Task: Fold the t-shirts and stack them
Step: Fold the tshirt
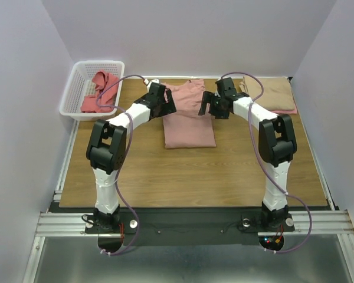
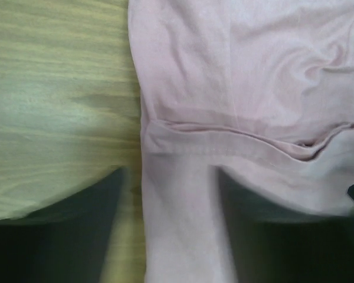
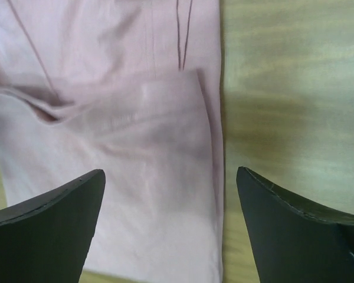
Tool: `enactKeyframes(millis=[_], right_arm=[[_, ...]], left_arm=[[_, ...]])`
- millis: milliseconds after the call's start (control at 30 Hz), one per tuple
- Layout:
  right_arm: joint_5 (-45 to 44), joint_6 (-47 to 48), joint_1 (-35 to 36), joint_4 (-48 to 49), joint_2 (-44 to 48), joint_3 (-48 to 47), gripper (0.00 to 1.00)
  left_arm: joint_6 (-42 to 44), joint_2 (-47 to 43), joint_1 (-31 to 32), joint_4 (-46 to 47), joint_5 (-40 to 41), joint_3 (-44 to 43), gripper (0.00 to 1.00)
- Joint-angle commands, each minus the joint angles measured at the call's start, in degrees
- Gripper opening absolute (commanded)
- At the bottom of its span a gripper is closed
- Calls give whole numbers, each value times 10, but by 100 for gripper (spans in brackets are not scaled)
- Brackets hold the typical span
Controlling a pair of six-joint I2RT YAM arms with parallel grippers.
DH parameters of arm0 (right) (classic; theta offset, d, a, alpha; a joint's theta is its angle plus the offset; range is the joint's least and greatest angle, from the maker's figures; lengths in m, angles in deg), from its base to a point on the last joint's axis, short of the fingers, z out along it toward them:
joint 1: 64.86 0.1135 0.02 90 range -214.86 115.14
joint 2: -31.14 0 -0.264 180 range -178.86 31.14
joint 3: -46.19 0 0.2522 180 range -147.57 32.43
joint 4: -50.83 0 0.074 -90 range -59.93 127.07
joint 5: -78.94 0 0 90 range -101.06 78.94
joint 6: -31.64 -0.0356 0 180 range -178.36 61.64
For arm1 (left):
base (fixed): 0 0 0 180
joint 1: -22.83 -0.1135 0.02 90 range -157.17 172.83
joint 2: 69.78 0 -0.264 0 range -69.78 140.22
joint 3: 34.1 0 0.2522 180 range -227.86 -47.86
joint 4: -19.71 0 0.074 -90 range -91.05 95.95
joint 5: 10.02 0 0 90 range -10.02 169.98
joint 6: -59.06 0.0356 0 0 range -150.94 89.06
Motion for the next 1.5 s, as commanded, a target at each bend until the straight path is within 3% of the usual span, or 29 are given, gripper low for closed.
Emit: enactKeyframes(millis=[0, 133, 267, 367, 567, 967, 1100, 1300, 1467], right_arm=[[42, 6, -4, 13, 106, 42, 100], [101, -14, -3, 18, 178, 120, 100], [194, -43, 0, 69, 226, 216, 100], [229, -58, 3, 104, 241, 266, 100], [279, -87, 3, 169, 217, 342, 100], [194, -78, 3, 182, 201, 439, 100], [212, -74, 3, 180, 239, 437, 100], [129, -68, 3, 145, 313, 444, 100], [95, -63, 3, 133, 318, 442, 100]], left_arm=[[-5, -98, 1, -6, -26, 33, 98], [-29, -157, 15, 20, -87, 105, 98], [-58, -209, 46, 103, -148, 184, 98], [-74, -201, 59, 131, -195, 213, 98], [-100, -169, 83, 167, -212, 281, 99], [-119, -175, 81, 186, -164, 410, 98], [-115, -233, 83, 169, -167, 414, 98], [-114, -345, 85, 98, -94, 422, 99], [-115, -350, 76, 61, -26, 430, 98]])
